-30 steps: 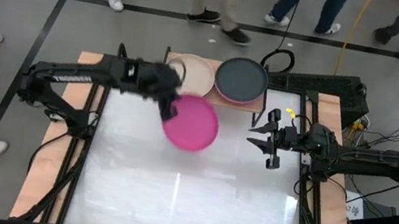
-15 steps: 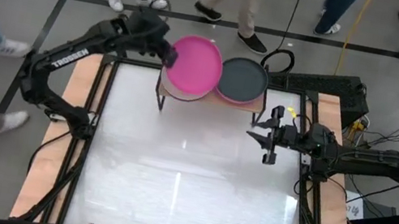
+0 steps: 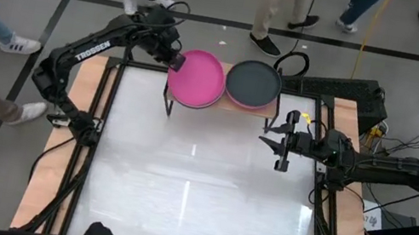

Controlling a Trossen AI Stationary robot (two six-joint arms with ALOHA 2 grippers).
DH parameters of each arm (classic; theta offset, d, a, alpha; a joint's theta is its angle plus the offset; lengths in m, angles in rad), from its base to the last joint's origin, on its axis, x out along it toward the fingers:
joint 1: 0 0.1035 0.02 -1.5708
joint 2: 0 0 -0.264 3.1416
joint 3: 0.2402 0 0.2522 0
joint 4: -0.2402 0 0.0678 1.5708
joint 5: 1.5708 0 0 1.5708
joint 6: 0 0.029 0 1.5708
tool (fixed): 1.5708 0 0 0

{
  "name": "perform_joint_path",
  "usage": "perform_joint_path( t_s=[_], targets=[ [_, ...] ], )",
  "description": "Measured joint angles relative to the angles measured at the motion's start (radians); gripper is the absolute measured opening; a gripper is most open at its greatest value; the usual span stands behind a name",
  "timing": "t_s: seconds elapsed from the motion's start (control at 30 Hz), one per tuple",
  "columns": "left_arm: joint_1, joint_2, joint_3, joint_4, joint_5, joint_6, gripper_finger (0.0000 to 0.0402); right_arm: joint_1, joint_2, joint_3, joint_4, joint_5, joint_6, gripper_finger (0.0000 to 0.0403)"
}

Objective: Place and stack plates onto a shelf
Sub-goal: Stack the pink plate on top of the white plate on the shelf, then return to Home Position

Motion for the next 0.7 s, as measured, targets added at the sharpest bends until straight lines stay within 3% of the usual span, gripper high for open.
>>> perform_joint_path(
  t_s=[0.17, 0.53, 0.7],
  targets=[
    [0.004, 0.024, 0.000, -0.006, 0.002, 0.021, 0.0015, 0.000, 0.000, 0.000, 0.000, -0.001, 0.000, 0.0112],
    [-0.003, 0.027, 0.000, 0.001, -0.001, 0.091, 0.0121, 0.000, 0.000, 0.000, -0.014, -0.003, 0.023, 0.0112],
    [-0.005, 0.008, 0.026, 0.008, 0.006, 0.091, 0.0142, 0.000, 0.000, 0.000, -0.020, -0.003, 0.012, 0.0112]
  ],
)
